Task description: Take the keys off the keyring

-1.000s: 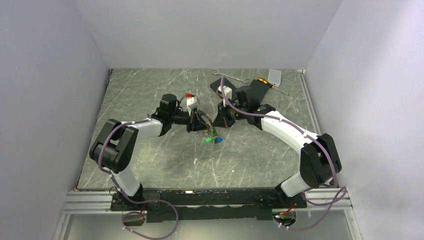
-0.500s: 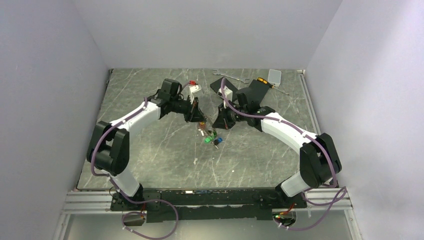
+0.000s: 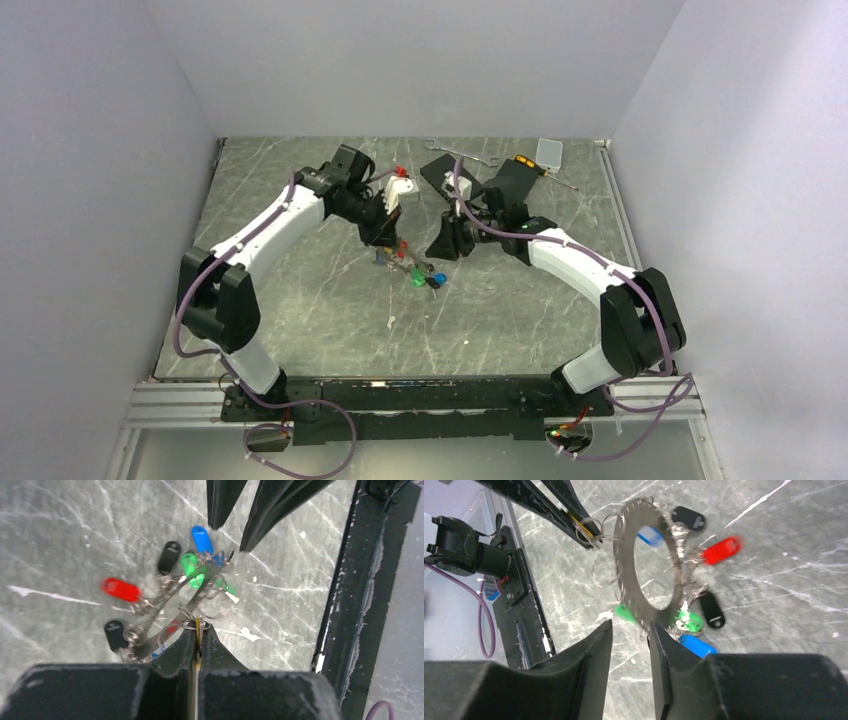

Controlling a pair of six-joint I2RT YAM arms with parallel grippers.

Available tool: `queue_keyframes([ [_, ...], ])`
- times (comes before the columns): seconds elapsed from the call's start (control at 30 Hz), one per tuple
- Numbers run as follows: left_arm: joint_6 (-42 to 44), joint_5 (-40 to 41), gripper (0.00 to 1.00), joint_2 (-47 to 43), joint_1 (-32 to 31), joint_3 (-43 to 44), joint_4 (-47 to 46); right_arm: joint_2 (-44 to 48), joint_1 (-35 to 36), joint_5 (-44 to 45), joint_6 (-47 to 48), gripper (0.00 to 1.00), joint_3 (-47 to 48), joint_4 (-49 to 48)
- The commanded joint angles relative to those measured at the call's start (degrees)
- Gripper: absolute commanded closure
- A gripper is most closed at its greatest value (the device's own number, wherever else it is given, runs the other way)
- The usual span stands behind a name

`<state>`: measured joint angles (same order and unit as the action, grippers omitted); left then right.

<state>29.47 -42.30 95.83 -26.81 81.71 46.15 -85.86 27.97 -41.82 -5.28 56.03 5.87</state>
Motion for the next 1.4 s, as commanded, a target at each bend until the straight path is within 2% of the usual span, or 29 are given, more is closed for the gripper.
queue_keyframes([
  [0.0, 9.91, 4.3, 1.0, -1.63, -1.39, 6.3, 7.71, 3.78, -3.81, -7.92, 1.76, 0.58, 0.29, -3.09],
  [0.07, 11.87, 5.87, 1.0, -2.1, -2.3, 7.02, 8.52, 4.35, -5.59, -10.77, 1.64, 0.51, 0.6, -3.42],
  [0.13, 14.1, 7.07, 1.0, -2.14, -2.96, 8.2, 10.38, 4.61, -6.51, -12.09, 1.96, 0.48, 1.01, -3.11],
  [0.33, 25.73, 14.73, 1.0, -3.05, -6.22, 13.03, 18.8, 4.42, -7.22, -13.9, 2.0, 0.47, 1.4, -4.15],
  [0.43, 30.56, 15.53, 1.0, -3.11, -6.24, 16.22, 23.78, 4.41, -7.33, -15.31, 2.95, 0.47, 1.38, -4.96],
  [0.63, 41.61, 15.38, 1.0, -6.29, -6.48, 15.69, 25.79, 4.61, -7.39, -18.77, 7.24, 0.48, 3.31, -3.45],
  [0.83, 46.85, 11.93, 1.0, -11.17, -7.07, 12.73, 21.05, 5.69, -7.31, -22.25, 9.06, 0.51, 4.0, -3.72],
  [1.0, 48.62, 11.08, 1.0, -16.22, -8.43, 7.04, 15.31, 6.2, -6.77, -23.65, 8.28, 0.57, 4.7, -4.75],
  [1.13, 48.62, 10.2, 1.0, -18.28, -9.44, 4.93, 12.33, 6.17, -6.22, -23.61, 8.6, 0.58, 6.39, -4.54],
  [1.37, 58.2, 10.82, 1.0, -25.32, -11.54, -5.0, 4.24, 5.78, -5.47, -22.78, 13.68, 0.58, 10.84, 0.33],
])
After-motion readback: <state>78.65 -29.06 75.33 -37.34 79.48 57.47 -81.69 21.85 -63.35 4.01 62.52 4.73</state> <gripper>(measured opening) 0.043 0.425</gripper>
